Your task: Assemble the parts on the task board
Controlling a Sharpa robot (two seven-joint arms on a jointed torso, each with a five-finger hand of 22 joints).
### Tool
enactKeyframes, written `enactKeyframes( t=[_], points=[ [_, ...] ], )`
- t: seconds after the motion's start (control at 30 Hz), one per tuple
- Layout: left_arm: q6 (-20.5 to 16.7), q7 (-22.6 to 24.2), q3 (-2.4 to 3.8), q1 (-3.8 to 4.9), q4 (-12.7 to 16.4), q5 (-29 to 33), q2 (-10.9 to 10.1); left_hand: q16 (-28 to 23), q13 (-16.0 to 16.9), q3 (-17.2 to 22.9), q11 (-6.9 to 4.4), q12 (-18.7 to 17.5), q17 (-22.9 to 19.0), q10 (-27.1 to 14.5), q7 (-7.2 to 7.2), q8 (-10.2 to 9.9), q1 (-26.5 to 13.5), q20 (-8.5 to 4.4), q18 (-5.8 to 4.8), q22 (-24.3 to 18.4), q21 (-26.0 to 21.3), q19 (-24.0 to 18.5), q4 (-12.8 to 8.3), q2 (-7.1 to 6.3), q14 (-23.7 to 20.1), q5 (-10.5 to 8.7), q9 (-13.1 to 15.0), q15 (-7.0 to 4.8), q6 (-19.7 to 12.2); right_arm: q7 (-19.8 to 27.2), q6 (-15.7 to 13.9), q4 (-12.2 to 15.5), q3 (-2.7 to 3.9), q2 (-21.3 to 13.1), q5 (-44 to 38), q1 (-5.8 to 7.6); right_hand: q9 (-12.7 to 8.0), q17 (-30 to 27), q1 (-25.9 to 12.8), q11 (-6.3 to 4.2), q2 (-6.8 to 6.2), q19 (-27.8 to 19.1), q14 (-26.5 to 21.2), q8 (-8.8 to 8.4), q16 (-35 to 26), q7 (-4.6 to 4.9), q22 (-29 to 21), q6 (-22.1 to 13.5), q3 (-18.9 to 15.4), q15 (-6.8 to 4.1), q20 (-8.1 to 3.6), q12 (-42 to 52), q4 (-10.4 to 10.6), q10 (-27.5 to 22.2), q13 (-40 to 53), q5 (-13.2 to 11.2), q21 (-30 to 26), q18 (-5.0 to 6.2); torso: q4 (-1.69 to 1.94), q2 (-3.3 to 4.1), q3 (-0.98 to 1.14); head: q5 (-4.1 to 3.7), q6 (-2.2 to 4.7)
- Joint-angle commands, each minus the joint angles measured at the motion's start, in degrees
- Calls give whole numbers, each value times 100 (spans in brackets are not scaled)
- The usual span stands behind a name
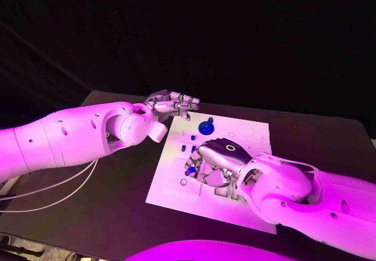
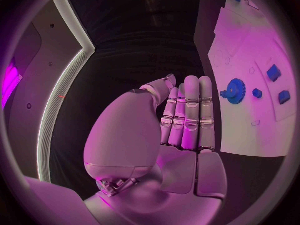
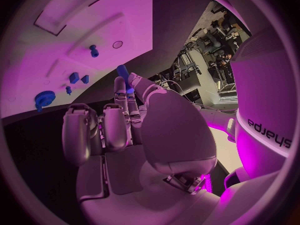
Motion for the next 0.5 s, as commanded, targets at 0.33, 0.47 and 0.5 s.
enactKeyframes(
  t=[0.33,0.47,0.5],
  points=[
    [138,27,2,3,-14,19,62,35,5,-31,-6,21,-8,-27,-5,14,17,12,74,-8,-32,35,-9,52,-35,-13,-2,21,-45,333,-12,-578,-23,416,33,-405,150,-2,-21,16,-22,18,186,14,32,31,931,17,51,-2,-17,-34,3,-38,-6,42,-12,-32,3,7,3,123,-51],
    [140,26,2,3,-16,19,65,35,5,-31,-6,21,-8,-27,-5,14,17,12,74,-8,-32,35,-9,52,-35,-13,-2,21,-45,363,34,-708,-24,479,35,-434,150,0,-21,16,-22,18,187,13,33,32,931,16,52,-1,-16,-35,3,-38,-6,44,-12,-32,-3,7,-3,120,-66],
    [140,26,2,3,-15,19,65,35,5,-31,-6,21,-8,-27,-5,14,17,12,74,-8,-32,35,-9,52,-35,-13,-2,21,-45,373,41,-734,-24,491,36,-441,151,1,-21,16,-22,18,187,13,34,32,931,15,53,-1,-16,-35,2,-38,-6,44,-12,-32,-2,9,-3,106,-71]
  ],
)
